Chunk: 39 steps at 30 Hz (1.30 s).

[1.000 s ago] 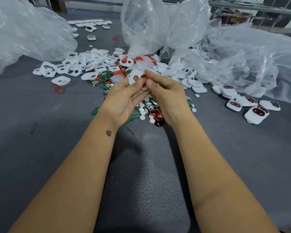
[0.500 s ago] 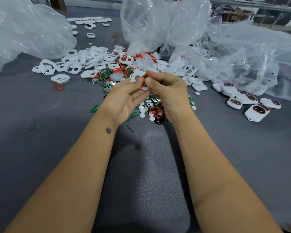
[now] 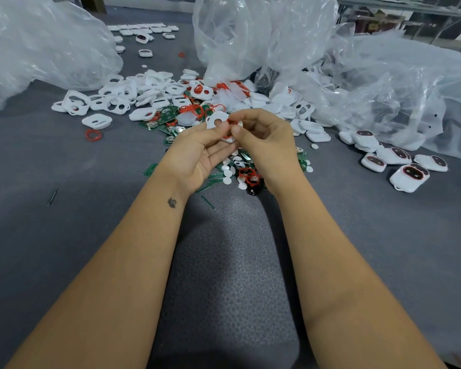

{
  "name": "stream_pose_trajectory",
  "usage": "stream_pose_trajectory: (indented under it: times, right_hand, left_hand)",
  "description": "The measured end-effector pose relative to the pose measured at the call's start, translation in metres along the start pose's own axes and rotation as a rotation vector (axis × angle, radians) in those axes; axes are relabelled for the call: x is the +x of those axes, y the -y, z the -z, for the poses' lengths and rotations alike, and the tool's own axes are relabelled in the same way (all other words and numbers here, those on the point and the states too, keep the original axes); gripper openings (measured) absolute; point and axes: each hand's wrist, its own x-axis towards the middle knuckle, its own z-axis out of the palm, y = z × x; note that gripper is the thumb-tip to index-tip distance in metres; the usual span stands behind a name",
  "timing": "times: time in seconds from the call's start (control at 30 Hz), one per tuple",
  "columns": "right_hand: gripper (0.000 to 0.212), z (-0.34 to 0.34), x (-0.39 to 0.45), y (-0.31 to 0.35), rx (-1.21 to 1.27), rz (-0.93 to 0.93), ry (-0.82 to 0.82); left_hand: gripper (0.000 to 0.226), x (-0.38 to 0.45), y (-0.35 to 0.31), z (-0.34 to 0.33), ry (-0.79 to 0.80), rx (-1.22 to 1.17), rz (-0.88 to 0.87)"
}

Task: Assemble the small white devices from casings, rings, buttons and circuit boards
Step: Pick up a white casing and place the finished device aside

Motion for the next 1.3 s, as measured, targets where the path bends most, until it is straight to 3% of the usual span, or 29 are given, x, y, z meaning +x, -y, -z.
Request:
stream_pose_trajectory:
  times: [0.27,0.43,0.6,1.07,1.3]
  right_hand:
    - [0.014,-0.001,-0.001,-0.005,-0.446,0.211,-0.075]
    - [0.003,-0.002,0.0,-0.012,-0.65,0.336,0.013]
    - [0.003,-0.004,0.001,-0.012,-0.548,0.317,-0.008]
    - [0.003,-0.002,-0.001,-0.009,-0.491,0.377,-0.064]
    - [0.022,0.0,-0.004,-0.005,-0.546,0.43,-0.088]
  left_hand:
    - [0.012,0.0,0.002,-0.005,-0.101,0.001,-0.051]
    - [0.014,0.0,0.007,-0.007,-0.127,0.236,-0.152]
    - [0.019,0.001,0.008,-0.006,-0.174,0.348,-0.208]
    - [0.017,-0.002,0.005,-0.006,-0.187,0.248,-0.174]
    - [0.022,-0.002,0.003,-0.008,-0.208,0.229,-0.102]
